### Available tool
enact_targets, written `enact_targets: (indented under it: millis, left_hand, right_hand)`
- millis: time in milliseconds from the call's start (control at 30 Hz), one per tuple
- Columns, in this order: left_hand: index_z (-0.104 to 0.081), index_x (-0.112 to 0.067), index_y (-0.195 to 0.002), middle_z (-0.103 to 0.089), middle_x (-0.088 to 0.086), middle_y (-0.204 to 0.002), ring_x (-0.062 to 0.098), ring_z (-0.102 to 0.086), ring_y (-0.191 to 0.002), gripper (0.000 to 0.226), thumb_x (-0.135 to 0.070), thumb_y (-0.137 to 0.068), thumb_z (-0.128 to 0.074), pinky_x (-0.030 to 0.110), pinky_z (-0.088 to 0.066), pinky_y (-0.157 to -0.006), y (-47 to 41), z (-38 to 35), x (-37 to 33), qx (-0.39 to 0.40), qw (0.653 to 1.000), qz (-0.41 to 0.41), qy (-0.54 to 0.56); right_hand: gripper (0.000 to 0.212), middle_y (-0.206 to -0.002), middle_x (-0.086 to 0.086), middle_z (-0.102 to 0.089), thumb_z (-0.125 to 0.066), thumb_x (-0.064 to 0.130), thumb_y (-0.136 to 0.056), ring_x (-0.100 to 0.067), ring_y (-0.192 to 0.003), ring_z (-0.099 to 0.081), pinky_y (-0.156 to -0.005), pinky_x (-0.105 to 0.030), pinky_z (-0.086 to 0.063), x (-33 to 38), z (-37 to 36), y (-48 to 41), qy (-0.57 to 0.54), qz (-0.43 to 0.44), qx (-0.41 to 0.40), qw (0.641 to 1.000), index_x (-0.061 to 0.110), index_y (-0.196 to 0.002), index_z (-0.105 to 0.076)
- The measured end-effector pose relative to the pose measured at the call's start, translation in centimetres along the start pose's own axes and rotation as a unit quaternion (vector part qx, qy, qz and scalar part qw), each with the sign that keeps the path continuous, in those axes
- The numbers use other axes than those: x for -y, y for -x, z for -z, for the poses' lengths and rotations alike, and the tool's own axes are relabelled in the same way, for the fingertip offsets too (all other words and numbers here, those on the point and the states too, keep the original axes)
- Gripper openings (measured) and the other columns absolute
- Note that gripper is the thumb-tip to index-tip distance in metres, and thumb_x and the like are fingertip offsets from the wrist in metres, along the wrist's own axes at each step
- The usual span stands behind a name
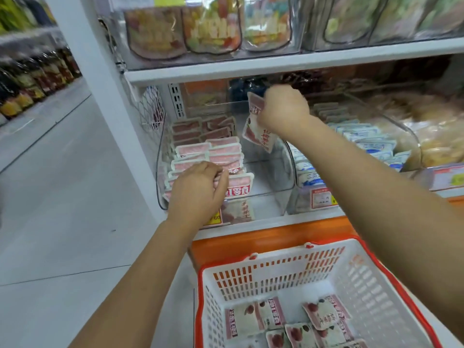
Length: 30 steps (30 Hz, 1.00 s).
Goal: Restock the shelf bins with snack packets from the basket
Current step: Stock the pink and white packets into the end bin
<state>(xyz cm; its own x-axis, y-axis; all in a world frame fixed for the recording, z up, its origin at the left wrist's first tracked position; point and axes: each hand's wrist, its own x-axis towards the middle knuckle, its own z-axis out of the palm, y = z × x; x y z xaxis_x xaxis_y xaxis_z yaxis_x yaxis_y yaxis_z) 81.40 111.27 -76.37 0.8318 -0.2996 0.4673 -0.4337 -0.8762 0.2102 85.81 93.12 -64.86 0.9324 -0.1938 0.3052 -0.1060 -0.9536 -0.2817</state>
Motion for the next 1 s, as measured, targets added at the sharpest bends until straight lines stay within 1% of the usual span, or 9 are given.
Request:
enact_targets:
  millis: [100,200,333,400,533,700,833,933,1000]
  left_hand:
    - [-0.068,-0.017,-0.103,-0.069,0.000,-0.099,0.018,-0.060,-0.088,0.053,-0.044,-0.091,-0.025,0.029,-0.044,-0.074,0.0,-0.1,-0.2,-0.006,1.000,-0.004,0.015]
    - [-0.068,-0.017,-0.098,-0.068,0.000,-0.096,0.017,-0.059,-0.086,0.051,-0.042,-0.091,-0.024,0.029,-0.043,-0.074,0.2,-0.2,-0.2,-0.001,1.000,-0.003,0.028]
    - [-0.067,-0.016,-0.103,-0.068,0.000,-0.099,0.015,-0.058,-0.088,0.042,-0.039,-0.094,-0.032,0.029,-0.044,-0.077,0.2,-0.3,-0.2,0.010,0.999,0.009,0.045]
    - [-0.065,-0.017,-0.105,-0.067,-0.001,-0.101,0.013,-0.057,-0.089,0.043,-0.041,-0.094,-0.031,0.027,-0.044,-0.078,0.3,-0.3,-0.2,0.016,0.998,0.015,0.054]
    - [-0.065,-0.018,-0.104,-0.067,-0.002,-0.098,0.011,-0.056,-0.086,0.044,-0.042,-0.093,-0.030,0.023,-0.042,-0.077,0.3,-0.7,-0.1,0.009,0.998,0.012,0.062]
    - [-0.066,-0.016,-0.097,-0.068,-0.001,-0.090,0.011,-0.058,-0.080,0.043,-0.041,-0.094,-0.031,0.022,-0.042,-0.072,0.5,-0.9,0.0,-0.018,0.998,-0.002,0.058]
    - [-0.068,-0.015,-0.098,-0.068,0.000,-0.092,0.014,-0.060,-0.083,0.041,-0.037,-0.094,-0.033,0.024,-0.043,-0.072,0.6,-0.6,-0.1,-0.033,0.997,-0.007,0.062]
    - [-0.068,-0.013,-0.101,-0.069,0.002,-0.095,0.017,-0.062,-0.086,0.040,-0.033,-0.094,-0.034,0.025,-0.045,-0.075,0.7,-0.3,0.0,-0.061,0.994,-0.042,0.076]
    - [-0.067,-0.010,-0.107,-0.068,0.005,-0.103,0.019,-0.061,-0.097,0.035,-0.027,-0.095,-0.038,0.032,-0.047,-0.090,1.1,-0.3,0.2,-0.088,0.990,-0.074,0.082]
  right_hand:
    - [0.029,-0.129,-0.011,-0.057,-0.045,0.021,-0.099,-0.030,-0.118,-0.055,-0.083,-0.032,-0.045,0.9,-3.0,-3.9,0.059,0.004,-0.002,0.998,0.007,-0.122,-0.057]
    - [0.032,-0.133,-0.011,-0.053,-0.036,0.014,-0.102,-0.028,-0.122,-0.051,-0.088,-0.035,-0.044,1.5,-5.4,-6.5,0.073,-0.020,0.005,0.997,0.004,-0.127,-0.053]
    - [0.033,-0.131,-0.014,-0.055,-0.037,0.017,-0.101,-0.029,-0.122,-0.049,-0.101,-0.037,-0.034,1.8,-8.1,-8.4,0.093,0.041,-0.013,0.995,0.003,-0.127,-0.053]
    - [0.032,-0.127,-0.016,-0.058,-0.038,0.017,-0.101,-0.030,-0.118,-0.051,-0.099,-0.038,-0.037,1.7,-9.1,-8.7,0.097,0.058,0.000,0.994,0.002,-0.124,-0.054]
    - [0.030,-0.111,-0.021,-0.063,-0.032,-0.002,-0.097,-0.029,-0.088,-0.056,-0.070,-0.035,-0.042,1.5,-10.3,-8.8,0.066,0.070,0.037,0.995,-0.003,-0.116,-0.055]
    - [0.034,-0.117,-0.022,-0.061,-0.041,-0.011,-0.091,-0.035,-0.105,-0.060,-0.084,-0.038,-0.049,1.6,-10.1,-8.2,0.065,0.072,0.032,0.995,-0.005,-0.122,-0.054]
    - [0.043,-0.133,-0.022,-0.047,-0.046,-0.012,-0.089,-0.035,-0.117,-0.053,-0.092,-0.038,-0.046,1.7,-9.6,-8.0,0.040,0.032,0.024,0.998,0.000,-0.131,-0.044]
    - [0.028,-0.121,-0.019,-0.059,-0.050,-0.003,-0.091,-0.031,-0.108,-0.058,-0.087,-0.034,-0.049,1.2,-8.4,-6.4,0.003,0.029,0.046,0.999,-0.002,-0.118,-0.057]
    - [0.019,-0.107,-0.018,-0.065,-0.052,0.008,-0.092,-0.032,-0.097,-0.061,-0.078,-0.033,-0.047,0.4,-6.8,-4.0,0.003,0.076,0.043,0.996,-0.001,-0.105,-0.063]
